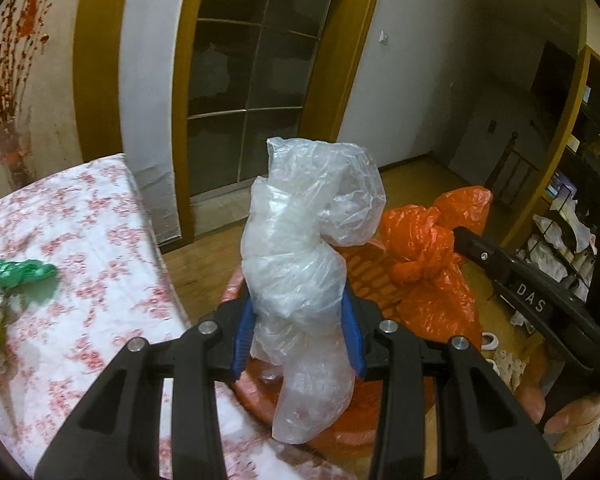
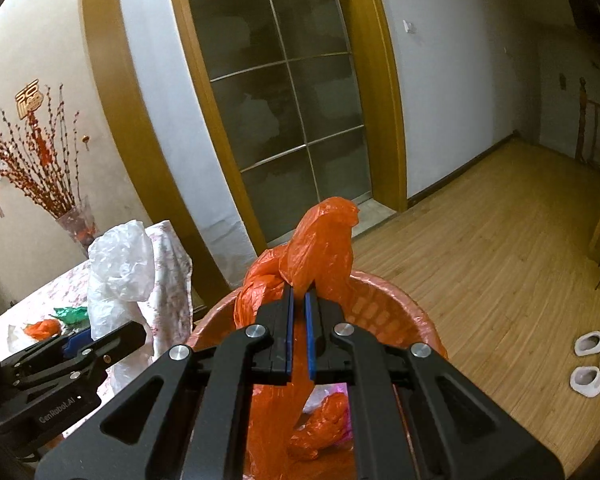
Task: Collect trash
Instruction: 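Carry both held bags over the orange basket, then open both tools to drop the bags into the orange basket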
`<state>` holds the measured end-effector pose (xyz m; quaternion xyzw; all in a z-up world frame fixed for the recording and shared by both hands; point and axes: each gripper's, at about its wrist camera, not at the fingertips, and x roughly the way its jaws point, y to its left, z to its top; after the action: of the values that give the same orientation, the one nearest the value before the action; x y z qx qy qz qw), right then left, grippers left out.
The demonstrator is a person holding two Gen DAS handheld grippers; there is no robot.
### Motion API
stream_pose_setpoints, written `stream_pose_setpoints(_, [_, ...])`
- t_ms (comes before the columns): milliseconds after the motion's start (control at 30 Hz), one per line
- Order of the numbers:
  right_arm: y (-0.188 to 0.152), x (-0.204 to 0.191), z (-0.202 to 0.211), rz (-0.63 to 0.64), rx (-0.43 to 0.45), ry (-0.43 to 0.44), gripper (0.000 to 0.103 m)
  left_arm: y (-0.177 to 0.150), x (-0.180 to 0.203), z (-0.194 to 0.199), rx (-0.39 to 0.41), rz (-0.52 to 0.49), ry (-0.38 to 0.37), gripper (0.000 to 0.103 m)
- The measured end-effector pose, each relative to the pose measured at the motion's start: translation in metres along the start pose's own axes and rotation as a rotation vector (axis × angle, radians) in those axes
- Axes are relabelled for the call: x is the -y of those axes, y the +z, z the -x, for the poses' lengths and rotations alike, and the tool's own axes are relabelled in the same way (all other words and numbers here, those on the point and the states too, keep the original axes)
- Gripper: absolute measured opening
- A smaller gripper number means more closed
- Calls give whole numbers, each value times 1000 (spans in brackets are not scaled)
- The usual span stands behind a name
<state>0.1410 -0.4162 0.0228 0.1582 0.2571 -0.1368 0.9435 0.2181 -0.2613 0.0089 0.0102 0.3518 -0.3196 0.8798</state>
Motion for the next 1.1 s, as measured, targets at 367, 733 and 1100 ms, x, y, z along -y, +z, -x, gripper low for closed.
stream_pose_setpoints(367, [4, 20, -10, -44, -4, 11, 6, -2, 12, -33, -43, -10, -21, 48])
stream_pose_setpoints(733, [-6, 21, -18, -23, -49, 12, 40, -11, -7, -40, -71, 6, 55, 63])
stream_pose_setpoints(1100, [-9, 12, -12, -1, -53, -10, 43, -24, -41, -11, -46, 8, 175, 66])
